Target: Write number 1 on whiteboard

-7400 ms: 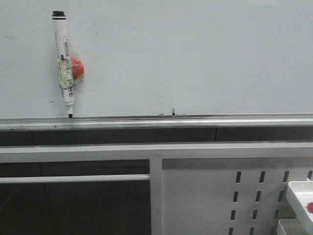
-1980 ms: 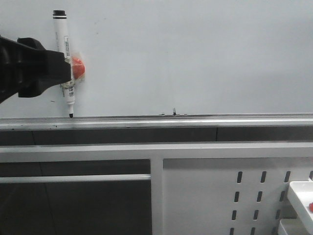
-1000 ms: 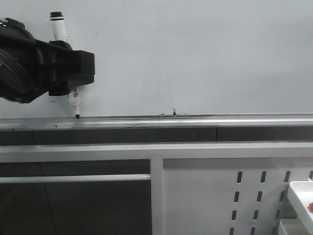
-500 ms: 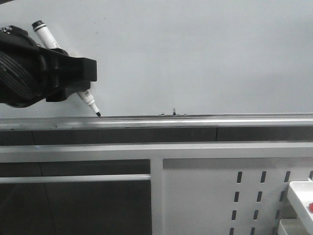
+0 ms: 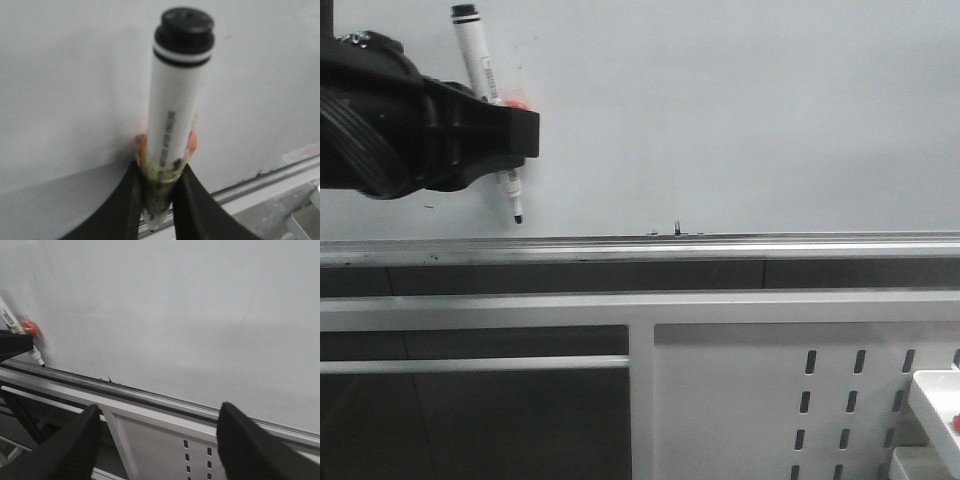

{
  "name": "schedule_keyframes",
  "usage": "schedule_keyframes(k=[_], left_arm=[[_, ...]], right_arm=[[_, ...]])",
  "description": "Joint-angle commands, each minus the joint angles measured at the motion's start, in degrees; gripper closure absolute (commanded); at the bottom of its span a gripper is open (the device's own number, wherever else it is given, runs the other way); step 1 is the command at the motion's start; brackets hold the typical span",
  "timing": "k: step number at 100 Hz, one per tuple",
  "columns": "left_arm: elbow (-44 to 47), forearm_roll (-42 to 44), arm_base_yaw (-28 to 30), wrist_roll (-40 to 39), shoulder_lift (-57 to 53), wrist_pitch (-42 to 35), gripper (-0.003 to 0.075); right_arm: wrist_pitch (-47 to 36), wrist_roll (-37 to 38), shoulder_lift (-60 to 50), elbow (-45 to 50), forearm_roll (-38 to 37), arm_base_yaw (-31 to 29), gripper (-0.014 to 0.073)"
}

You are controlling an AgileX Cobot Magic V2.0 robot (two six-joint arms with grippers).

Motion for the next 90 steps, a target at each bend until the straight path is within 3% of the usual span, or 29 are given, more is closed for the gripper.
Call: schedule_keyframes(k=[1,18,25,37,50,90], left_arm=[[-2.33,10.11,-1.54,-0.02,-4.22,1.84,0.074],[-6.94,25.46,-8.67,-0.02,-11.32,17.59,0.074],[-9.53,32.24,-11.33,-0.02,-13.07,24.33,0.074],[-14.19,44.08,-15.95,-0.02,-14.05,35.4,0.074],[-16.61,51.91,-19.08,-0.02,-13.93,41.56,0.074],[-16.69,52.94,-19.62,-0.02,-14.06,42.78,0.074]], right_arm=[[-4.3,-2.0,0.79,-2.63,2.3,0.13,0.015],[-3.0,-26.98,1.99,-6.17,15.58,6.01,0.0149],[0.46,-31.39,4.04,-8.75,17.89,9.4,0.0149],[4.19,-31.69,10.58,-13.24,17.9,15.22,0.0149],[3.97,-33.65,17.42,-17.32,17.65,20.08,0.0149],[-1.07,-33.92,24.47,-20.08,17.42,26.59,0.0149]])
